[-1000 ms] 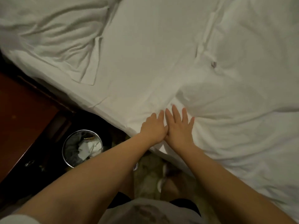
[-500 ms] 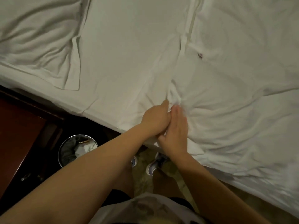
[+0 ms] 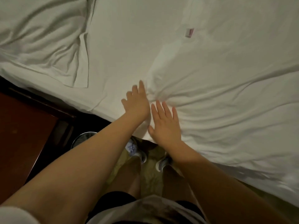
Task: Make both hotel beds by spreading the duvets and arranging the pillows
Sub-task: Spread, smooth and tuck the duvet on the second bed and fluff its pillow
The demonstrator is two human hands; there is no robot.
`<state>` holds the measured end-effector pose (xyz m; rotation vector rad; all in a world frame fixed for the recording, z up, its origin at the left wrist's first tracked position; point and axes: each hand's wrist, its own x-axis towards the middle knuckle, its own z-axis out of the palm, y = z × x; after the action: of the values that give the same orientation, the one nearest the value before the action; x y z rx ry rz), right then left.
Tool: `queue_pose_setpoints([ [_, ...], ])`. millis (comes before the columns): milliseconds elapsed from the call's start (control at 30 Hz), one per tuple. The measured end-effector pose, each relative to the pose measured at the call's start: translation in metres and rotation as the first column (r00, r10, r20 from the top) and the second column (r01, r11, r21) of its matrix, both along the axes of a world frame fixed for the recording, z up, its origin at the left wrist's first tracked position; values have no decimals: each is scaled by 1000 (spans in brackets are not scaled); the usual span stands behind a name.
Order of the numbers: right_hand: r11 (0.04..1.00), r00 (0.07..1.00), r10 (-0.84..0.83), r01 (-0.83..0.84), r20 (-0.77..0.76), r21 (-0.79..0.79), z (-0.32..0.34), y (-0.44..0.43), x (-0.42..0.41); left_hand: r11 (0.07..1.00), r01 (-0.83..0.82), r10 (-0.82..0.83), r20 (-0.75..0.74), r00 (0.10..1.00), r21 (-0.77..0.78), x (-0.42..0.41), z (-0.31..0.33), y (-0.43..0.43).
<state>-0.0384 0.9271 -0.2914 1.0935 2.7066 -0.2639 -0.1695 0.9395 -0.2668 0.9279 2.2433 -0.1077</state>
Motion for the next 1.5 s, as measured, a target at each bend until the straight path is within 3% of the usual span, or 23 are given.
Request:
queue_pose_setpoints([
  [67, 998, 999, -42, 43, -22, 45, 1, -2, 5, 964, 145, -123, -109, 986, 223, 20, 8, -5],
  [167, 972, 976, -201, 209, -83, 106, 14, -5, 36, 758, 434, -396, -184, 899, 487, 59, 14, -17],
  [300, 898, 917, -398, 397, -31, 189, 37, -7, 134, 460, 693, -687, -272, 674, 555, 130, 20, -32],
  [400, 803, 818, -575, 563, 4, 198, 49, -9, 214, 251, 825, -821, -340, 459, 506, 189, 27, -43],
  [467, 758, 754, -651, 639, 88, 130, 53, -16, 261, 191, 871, -863, -345, 369, 453, 228, 33, -47],
  [600, 767, 758, -642, 633, 121, 104, 45, -17, 340, 236, 933, -919, -250, 306, 271, 297, 21, -36],
  [700, 842, 827, -540, 533, 159, 89, 22, -2, 402, 273, 921, -874, -329, 358, 277, 357, 6, -17],
  [800, 896, 872, -444, 428, 204, 123, -1, 21, 441, 296, 948, -851, -417, 318, 120, 379, -22, 0],
  [900, 935, 906, -355, 347, 231, 76, -20, 35, 480, 378, 925, -828, -461, 320, -35, 397, -41, 10],
  [1033, 944, 925, -324, 304, 199, 125, -37, 58, 504, 413, 900, -814, -498, 298, -137, 409, -61, 22],
  [1233, 963, 940, -266, 270, 215, 11, -55, 79, 504, 422, 906, -833, -404, 378, -23, 400, -68, 44],
  [1400, 948, 955, -292, 295, -48, 119, -53, 94, 508, 515, 830, -782, -280, 557, 212, 393, -44, 71],
  [1500, 910, 903, -414, 415, -115, -16, -31, 115, 497, 598, 775, -734, -249, 632, 204, 393, -26, 94],
])
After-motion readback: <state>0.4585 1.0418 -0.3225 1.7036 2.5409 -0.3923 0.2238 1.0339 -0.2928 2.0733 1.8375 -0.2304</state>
